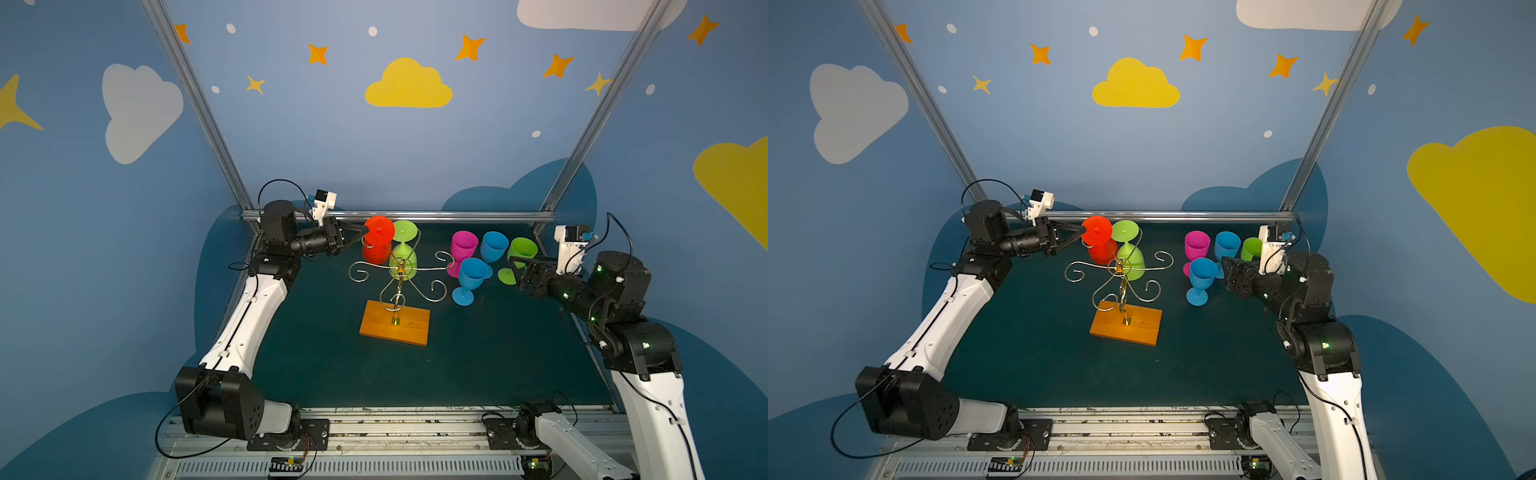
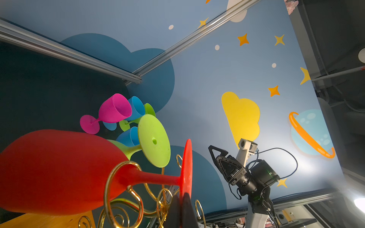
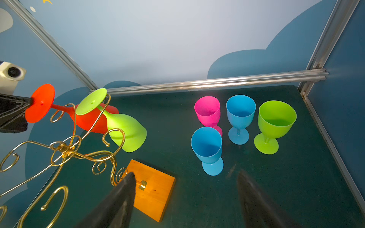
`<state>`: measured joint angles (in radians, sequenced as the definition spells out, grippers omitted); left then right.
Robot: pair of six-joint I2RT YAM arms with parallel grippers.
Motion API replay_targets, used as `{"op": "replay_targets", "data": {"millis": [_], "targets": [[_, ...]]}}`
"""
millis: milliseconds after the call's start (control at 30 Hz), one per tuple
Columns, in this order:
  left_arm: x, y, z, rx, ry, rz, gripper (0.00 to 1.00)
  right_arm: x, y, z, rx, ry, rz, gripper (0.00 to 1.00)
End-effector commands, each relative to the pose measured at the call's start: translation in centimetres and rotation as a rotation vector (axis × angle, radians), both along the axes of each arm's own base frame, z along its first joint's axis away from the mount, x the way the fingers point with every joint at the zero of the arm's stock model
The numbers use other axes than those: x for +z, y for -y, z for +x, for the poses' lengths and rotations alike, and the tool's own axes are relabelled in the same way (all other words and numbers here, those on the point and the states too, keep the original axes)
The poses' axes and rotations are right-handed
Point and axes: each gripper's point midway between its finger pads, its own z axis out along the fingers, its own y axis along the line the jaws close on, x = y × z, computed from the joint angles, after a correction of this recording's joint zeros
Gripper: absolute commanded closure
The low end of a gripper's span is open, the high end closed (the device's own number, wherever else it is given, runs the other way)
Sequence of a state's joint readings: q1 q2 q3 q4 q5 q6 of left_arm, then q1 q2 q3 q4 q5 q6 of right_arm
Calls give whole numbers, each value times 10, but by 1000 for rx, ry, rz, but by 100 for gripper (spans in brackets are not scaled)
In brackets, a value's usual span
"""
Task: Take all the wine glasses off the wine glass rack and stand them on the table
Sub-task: 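Lift the red glass up off the rack with the left gripper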
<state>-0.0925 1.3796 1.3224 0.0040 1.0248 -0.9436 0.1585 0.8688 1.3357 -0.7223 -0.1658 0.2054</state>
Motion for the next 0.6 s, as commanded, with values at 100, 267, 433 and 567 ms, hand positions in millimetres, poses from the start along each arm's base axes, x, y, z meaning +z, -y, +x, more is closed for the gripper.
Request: {"op": "replay_targets", "data": {"millis": [100, 267, 433, 567], "targets": [[-5, -4, -31, -11, 39, 53, 97, -3, -1, -1, 5, -11, 7, 21], [-13, -15, -35, 29, 26, 64, 97, -4, -2, -1, 9, -11, 12, 20], [-12, -17, -36, 29, 25, 58, 97, -4, -2, -1, 10, -12, 13, 21], [-12, -28, -35, 69, 27, 69, 97, -5, -1, -3, 8, -13, 12, 21]]}}
